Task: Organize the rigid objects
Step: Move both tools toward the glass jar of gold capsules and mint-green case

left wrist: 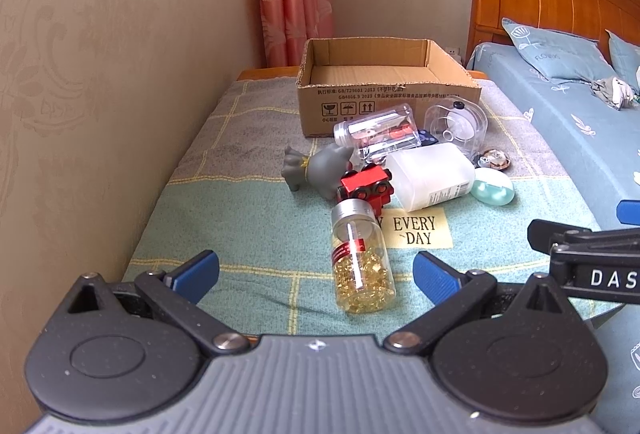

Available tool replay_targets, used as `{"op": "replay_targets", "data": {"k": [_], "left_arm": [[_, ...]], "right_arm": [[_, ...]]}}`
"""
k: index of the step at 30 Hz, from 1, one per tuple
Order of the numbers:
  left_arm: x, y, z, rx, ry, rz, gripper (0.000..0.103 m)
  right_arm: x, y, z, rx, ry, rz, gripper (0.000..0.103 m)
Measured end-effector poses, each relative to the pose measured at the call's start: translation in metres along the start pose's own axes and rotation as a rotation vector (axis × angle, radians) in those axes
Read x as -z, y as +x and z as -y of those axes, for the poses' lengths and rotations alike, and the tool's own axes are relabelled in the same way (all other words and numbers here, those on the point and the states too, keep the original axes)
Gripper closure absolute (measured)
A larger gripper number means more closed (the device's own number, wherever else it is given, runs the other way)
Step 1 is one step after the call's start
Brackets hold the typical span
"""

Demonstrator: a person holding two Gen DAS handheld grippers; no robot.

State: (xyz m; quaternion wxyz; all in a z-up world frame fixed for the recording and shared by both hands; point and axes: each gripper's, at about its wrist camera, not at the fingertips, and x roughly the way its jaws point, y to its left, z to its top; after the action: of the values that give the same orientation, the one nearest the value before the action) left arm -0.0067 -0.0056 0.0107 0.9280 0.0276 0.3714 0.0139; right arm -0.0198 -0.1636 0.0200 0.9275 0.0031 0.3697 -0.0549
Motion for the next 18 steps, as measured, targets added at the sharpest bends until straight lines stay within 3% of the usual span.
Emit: {"op": "replay_targets", "data": {"k": [13,18], "left_arm": [[-0.007,0.003,-0.002,0.041,0.030,0.027,0.001],[-0.012,0.005,-0.002,0.088,0.047,0.042,0.001]], "right_arm": [[-0.006,-0.004,0.000,0.009,-0.023,0.033,0.000],[-0.011,-0.004,0.004,-0.003,-0.019,0.052,0.000]]}}
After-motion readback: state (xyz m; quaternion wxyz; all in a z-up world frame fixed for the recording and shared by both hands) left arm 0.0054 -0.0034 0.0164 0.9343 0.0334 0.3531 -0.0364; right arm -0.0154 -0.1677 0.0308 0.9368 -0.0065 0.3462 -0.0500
